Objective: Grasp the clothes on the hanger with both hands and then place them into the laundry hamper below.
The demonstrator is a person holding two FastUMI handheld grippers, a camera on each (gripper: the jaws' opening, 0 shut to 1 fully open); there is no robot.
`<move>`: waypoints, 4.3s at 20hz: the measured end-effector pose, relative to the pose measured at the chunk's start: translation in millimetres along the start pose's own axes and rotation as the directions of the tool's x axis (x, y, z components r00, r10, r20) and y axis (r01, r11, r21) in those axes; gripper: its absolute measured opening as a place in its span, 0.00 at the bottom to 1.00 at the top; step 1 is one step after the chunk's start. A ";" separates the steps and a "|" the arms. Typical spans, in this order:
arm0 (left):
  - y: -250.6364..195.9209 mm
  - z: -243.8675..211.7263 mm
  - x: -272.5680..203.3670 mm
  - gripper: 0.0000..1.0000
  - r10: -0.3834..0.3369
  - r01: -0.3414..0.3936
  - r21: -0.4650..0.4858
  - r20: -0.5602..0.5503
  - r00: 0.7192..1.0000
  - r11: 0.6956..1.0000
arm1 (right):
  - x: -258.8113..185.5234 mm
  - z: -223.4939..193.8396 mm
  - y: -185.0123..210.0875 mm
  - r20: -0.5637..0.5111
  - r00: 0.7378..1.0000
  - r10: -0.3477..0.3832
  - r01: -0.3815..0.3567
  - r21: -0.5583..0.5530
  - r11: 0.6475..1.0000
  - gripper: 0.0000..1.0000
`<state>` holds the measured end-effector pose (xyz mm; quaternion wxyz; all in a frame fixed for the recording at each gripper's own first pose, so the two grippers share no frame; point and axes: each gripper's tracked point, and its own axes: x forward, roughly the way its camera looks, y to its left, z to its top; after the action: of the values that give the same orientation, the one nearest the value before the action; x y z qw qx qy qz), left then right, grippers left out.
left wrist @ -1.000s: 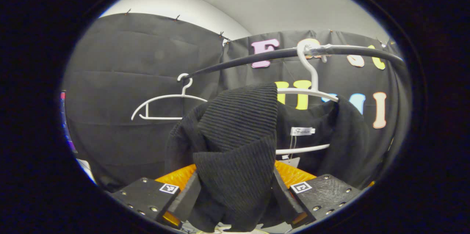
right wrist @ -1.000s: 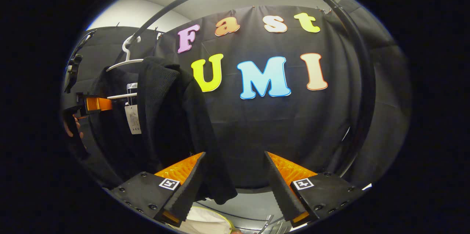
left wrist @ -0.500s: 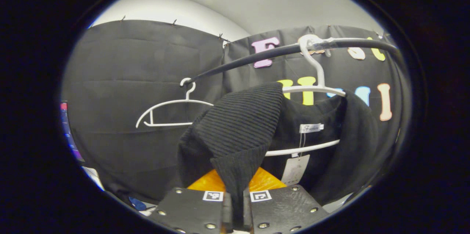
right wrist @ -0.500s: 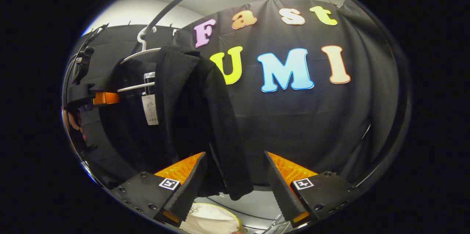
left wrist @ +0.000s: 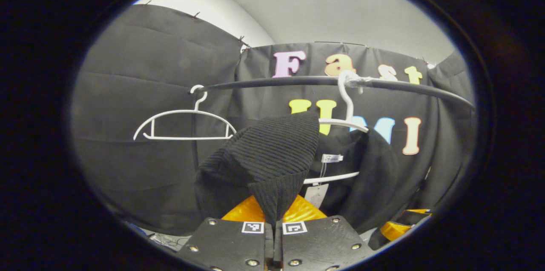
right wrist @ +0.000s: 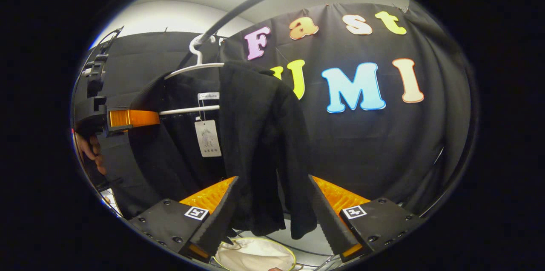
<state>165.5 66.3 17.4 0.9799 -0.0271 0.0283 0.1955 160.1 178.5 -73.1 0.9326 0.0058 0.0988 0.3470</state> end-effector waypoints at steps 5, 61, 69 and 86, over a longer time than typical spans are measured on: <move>-3.0 18.9 -14.4 0.02 -0.115 0.116 -0.073 0.020 0.993 0.990 | 24.5 40.4 23.1 0.069 0.998 -0.011 0.011 -0.009 1.000 0.93; 101.8 59.4 -18.0 0.01 -0.124 0.133 -0.049 0.150 0.981 0.990 | 151.2 138.5 -109.1 0.325 0.918 -0.229 0.226 0.049 0.973 0.03; 113.2 50.0 6.5 0.01 -0.118 0.122 -0.018 0.138 0.983 0.992 | 180.0 124.2 -121.2 0.301 0.917 -0.263 0.283 -0.022 0.959 0.03; 123.1 80.0 53.8 0.02 -0.179 0.184 -0.028 0.134 0.975 0.983 | 200.1 134.4 -140.3 0.340 0.913 -0.224 0.253 -0.042 0.967 0.03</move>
<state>171.3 205.5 88.4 0.9927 -0.0364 -0.0425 0.1071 424.1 209.5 11.5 0.9705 0.0123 -0.0748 0.2287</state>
